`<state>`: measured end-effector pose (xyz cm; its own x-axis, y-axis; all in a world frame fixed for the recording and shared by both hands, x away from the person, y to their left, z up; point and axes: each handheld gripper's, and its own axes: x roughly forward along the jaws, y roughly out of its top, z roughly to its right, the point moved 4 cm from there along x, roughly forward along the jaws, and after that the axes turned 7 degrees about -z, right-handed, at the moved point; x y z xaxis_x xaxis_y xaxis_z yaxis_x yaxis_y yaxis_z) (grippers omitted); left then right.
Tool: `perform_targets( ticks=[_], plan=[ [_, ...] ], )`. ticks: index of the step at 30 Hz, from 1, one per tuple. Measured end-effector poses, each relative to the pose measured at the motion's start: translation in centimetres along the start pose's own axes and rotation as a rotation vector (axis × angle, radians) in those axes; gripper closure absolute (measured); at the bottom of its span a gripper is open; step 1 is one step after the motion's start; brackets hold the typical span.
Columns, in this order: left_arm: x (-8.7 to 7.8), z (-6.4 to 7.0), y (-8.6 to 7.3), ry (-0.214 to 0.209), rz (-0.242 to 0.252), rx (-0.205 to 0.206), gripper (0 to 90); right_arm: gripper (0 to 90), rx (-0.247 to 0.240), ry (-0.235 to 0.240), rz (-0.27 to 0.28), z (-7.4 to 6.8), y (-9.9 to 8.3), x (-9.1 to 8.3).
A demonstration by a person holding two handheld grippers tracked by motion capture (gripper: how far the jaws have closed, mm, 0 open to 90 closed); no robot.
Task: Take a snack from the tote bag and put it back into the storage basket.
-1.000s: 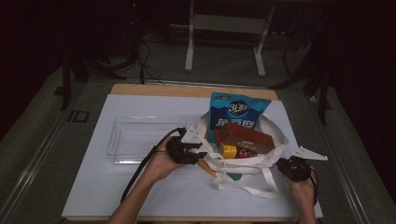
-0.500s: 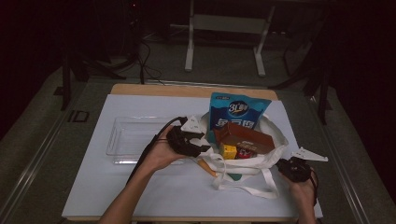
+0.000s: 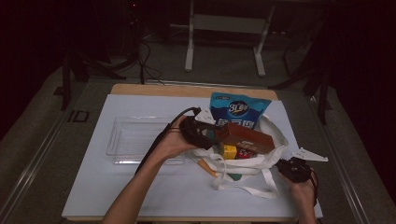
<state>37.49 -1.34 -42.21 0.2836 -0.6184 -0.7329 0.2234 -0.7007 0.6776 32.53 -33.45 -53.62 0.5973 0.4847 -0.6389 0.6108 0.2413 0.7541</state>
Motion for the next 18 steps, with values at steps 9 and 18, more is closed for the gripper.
perform_targets(
  ticks=[9,18],
  plan=[
    [1.1,-0.4,1.8,-0.038,0.0,0.023,33.0,88.6,0.0,0.002,-0.007,0.0,-0.1,0.0],
    [2.5,-0.5,3.1,-0.069,-0.006,0.046,31.7,88.6,0.004,0.008,-0.009,0.0,-0.2,0.1]
  ],
)
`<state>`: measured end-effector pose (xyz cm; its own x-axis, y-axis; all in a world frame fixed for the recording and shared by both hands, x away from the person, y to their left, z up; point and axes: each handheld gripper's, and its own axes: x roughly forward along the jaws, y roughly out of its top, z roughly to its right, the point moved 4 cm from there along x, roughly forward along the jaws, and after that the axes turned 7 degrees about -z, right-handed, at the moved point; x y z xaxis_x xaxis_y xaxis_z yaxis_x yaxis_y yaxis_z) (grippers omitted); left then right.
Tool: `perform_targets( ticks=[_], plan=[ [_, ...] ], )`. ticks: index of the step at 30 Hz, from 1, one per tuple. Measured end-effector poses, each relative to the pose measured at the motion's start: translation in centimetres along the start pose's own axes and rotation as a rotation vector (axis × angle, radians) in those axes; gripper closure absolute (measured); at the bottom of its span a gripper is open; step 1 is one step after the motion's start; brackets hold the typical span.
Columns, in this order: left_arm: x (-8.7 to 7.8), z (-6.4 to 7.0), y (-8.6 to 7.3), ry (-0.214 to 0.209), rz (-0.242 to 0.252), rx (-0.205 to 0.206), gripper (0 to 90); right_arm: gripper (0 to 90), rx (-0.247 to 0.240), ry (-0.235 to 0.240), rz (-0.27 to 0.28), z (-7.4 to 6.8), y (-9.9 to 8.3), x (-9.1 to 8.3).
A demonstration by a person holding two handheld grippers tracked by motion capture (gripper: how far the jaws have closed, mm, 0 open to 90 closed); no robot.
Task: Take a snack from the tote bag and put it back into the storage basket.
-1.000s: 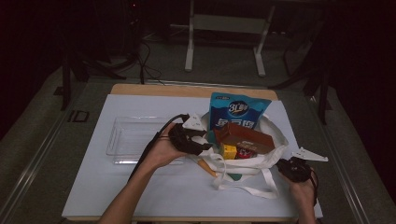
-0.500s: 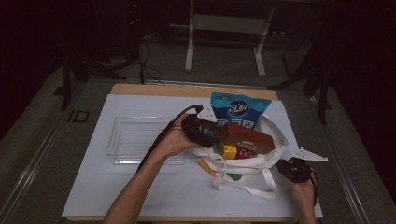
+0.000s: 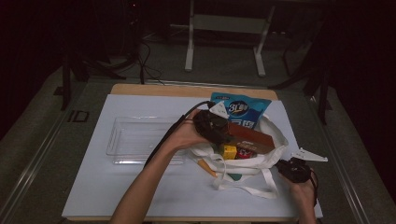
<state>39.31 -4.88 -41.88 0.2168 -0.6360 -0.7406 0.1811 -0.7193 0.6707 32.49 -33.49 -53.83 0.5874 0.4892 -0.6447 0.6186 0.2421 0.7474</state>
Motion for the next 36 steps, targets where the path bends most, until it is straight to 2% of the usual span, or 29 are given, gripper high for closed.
perform_targets(
  ticks=[1,3,5,7,14,18,22,27,31,35,36],
  plan=[
    [0.1,0.0,0.1,0.008,0.0,0.002,37.8,88.6,0.0,0.0,-0.001,0.0,0.0,0.0],
    [0.0,0.2,0.0,0.019,-0.005,0.018,39.4,88.6,-0.003,-0.002,-0.003,0.1,-0.1,0.0],
    [-0.3,0.4,-0.1,0.012,-0.007,0.032,41.3,88.6,-0.001,0.001,-0.003,0.1,-0.1,0.1],
    [-0.7,0.5,-0.2,-0.011,0.002,0.028,42.5,88.6,-0.003,0.001,-0.003,0.1,-0.1,0.1],
    [-2.8,0.7,-1.7,-0.016,0.008,0.052,43.4,88.6,0.001,0.003,-0.002,0.0,-0.1,0.1],
    [-4.1,0.5,-3.0,-0.018,-0.006,0.048,43.2,88.6,0.004,0.005,-0.003,0.0,-0.1,0.1],
    [-4.6,0.3,-4.2,-0.03,-0.03,0.035,43.0,88.6,0.003,0.006,-0.003,0.1,-0.1,0.1],
    [-4.0,0.4,-4.3,-0.037,-0.046,0.041,43.0,88.7,0.001,0.003,-0.005,0.1,-0.1,0.1],
    [-2.3,0.4,-4.4,-0.05,-0.088,0.052,43.3,88.6,0.003,0.004,-0.003,0.1,-0.2,0.1],
    [-2.4,0.1,-4.8,-0.07,-0.057,0.024,43.4,88.6,0.001,0.006,-0.003,0.1,-0.2,0.1],
    [-2.5,0.0,-4.9,-0.062,-0.069,0.029,43.4,88.6,0.001,0.007,-0.004,0.1,-0.2,0.1]
  ],
)
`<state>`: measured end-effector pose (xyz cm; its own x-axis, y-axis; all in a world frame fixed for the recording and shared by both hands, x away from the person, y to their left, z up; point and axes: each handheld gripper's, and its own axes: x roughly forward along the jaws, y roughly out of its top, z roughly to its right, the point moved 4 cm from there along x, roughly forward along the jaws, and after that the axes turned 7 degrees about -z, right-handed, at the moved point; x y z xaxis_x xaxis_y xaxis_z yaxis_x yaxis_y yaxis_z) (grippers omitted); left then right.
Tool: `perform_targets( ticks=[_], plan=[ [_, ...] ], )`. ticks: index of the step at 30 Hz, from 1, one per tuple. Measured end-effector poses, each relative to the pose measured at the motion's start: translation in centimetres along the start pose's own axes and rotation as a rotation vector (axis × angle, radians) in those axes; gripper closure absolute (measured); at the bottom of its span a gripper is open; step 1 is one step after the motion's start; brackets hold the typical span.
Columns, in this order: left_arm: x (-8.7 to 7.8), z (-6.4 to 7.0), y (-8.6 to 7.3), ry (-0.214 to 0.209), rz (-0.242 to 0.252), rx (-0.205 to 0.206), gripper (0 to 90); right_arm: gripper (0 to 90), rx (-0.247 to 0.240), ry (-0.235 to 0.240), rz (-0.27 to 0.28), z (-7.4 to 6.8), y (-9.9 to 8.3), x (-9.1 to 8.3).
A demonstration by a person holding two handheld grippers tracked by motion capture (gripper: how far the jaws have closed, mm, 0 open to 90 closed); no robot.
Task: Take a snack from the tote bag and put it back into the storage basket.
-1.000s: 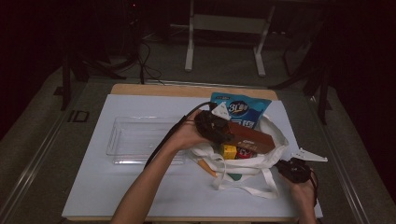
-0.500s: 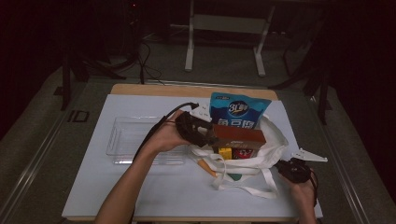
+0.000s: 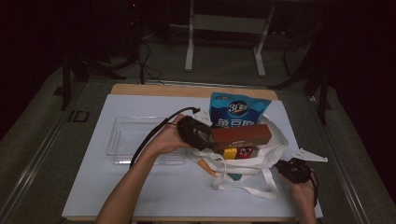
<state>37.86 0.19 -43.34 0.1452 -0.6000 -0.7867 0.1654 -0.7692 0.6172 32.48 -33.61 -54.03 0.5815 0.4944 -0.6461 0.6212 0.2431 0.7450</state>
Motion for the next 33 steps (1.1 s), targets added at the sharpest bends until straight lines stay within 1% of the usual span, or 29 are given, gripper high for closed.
perform_targets(
  ticks=[1,3,6,7,8,10,12,14,15,19,22,24,26,27,30,31,33],
  plan=[
    [-0.1,0.0,-0.1,0.006,-0.011,0.005,43.4,88.6,0.0,0.0,-0.001,0.0,0.0,0.0],
    [-0.4,0.0,-0.3,0.011,-0.018,0.01,43.5,88.6,0.0,0.0,-0.001,0.0,0.0,0.0],
    [-1.2,-0.1,-0.7,0.009,0.0,0.008,43.6,88.6,0.0,0.0,-0.001,0.0,0.0,0.0],
    [-1.4,-0.1,-0.8,0.01,-0.003,0.011,43.6,88.6,0.001,-0.001,-0.001,0.0,0.0,0.0],
    [-1.5,-0.1,-1.0,0.011,-0.016,0.015,43.5,88.6,0.001,-0.001,-0.001,0.0,0.0,0.0],
    [-1.5,-0.1,-1.4,0.009,-0.04,0.01,43.3,88.6,0.001,-0.001,-0.002,0.0,0.0,0.0],
    [-1.5,-0.1,-1.5,0.003,-0.047,0.002,42.6,88.6,0.001,0.0,-0.002,0.0,0.0,0.1],
    [-1.7,-0.1,-1.3,-0.004,-0.036,0.004,42.0,88.6,0.002,-0.002,-0.003,0.0,0.0,0.1],
    [-1.7,-0.1,-1.2,-0.017,-0.025,0.001,41.2,88.6,0.001,-0.002,-0.003,0.0,0.0,0.0],
    [-1.7,-0.1,-0.6,-0.023,-0.008,-0.007,35.9,88.6,0.0,-0.002,-0.004,0.0,-0.1,0.0],
    [-1.6,0.0,-0.2,-0.03,-0.016,-0.008,32.3,88.6,0.0,-0.001,-0.004,0.0,-0.1,0.0],
    [-1.6,0.0,-0.1,-0.035,-0.016,-0.011,31.8,88.6,0.0,0.0,-0.003,0.0,-0.1,0.0],
    [-1.5,-0.1,0.2,-0.031,-0.032,-0.01,30.8,88.5,0.0,0.0,-0.005,0.0,-0.1,0.1],
    [-1.6,-0.1,0.3,-0.028,-0.038,-0.009,30.7,88.5,-0.001,0.0,-0.005,0.0,-0.1,0.1],
    [-1.7,-0.1,0.9,-0.041,-0.04,-0.014,32.1,88.5,0.001,0.001,-0.005,0.0,-0.1,0.1],
    [-1.7,-0.1,1.1,-0.045,-0.046,-0.015,33.7,88.5,-0.001,0.0,-0.006,0.0,-0.1,0.1],
    [-1.7,-0.2,1.3,-0.044,-0.06,-0.022,33.9,88.5,0.0,0.001,-0.007,0.0,-0.1,0.1]
  ],
)
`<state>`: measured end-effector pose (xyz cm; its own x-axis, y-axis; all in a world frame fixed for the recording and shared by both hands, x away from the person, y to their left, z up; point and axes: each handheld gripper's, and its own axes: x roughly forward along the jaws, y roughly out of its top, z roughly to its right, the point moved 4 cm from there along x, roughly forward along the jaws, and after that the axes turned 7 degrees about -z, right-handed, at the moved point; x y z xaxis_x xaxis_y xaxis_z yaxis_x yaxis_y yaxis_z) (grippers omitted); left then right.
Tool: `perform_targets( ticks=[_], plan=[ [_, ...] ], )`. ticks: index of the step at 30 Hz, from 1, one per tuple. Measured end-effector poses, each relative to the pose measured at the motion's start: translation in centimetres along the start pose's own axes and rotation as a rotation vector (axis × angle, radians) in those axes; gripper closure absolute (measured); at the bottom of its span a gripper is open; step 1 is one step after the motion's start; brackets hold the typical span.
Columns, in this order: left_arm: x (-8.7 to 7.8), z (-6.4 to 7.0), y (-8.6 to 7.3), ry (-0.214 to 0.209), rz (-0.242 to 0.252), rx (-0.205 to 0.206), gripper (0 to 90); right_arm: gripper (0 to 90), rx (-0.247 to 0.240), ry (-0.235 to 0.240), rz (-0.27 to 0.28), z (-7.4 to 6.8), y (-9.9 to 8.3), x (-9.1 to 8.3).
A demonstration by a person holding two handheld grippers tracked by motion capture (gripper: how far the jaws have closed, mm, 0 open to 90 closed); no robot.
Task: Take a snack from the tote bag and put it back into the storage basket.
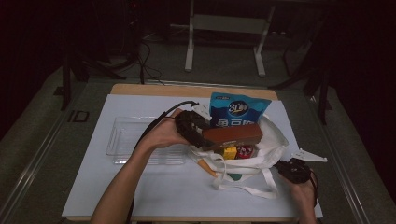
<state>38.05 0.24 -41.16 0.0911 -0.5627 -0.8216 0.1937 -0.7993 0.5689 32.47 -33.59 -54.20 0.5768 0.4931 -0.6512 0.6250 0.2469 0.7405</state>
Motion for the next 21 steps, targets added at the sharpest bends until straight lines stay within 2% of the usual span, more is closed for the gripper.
perform_targets(
  ticks=[4,10,16,21],
  plan=[
    [0.0,0.0,0.6,-0.007,-0.013,-0.003,35.0,88.3,0.0,0.001,-0.003,0.0,0.0,0.0],
    [0.2,-0.1,1.9,0.018,-0.048,-0.009,37.0,88.3,0.001,0.001,-0.01,0.0,-0.1,0.1],
    [0.7,0.0,3.4,0.04,-0.1,0.022,37.3,88.3,-0.006,-0.005,-0.021,-0.1,-0.2,0.2],
    [1.4,0.0,4.6,0.038,-0.129,0.034,36.5,88.3,-0.008,-0.005,-0.023,-0.1,-0.2,0.2]
  ],
)
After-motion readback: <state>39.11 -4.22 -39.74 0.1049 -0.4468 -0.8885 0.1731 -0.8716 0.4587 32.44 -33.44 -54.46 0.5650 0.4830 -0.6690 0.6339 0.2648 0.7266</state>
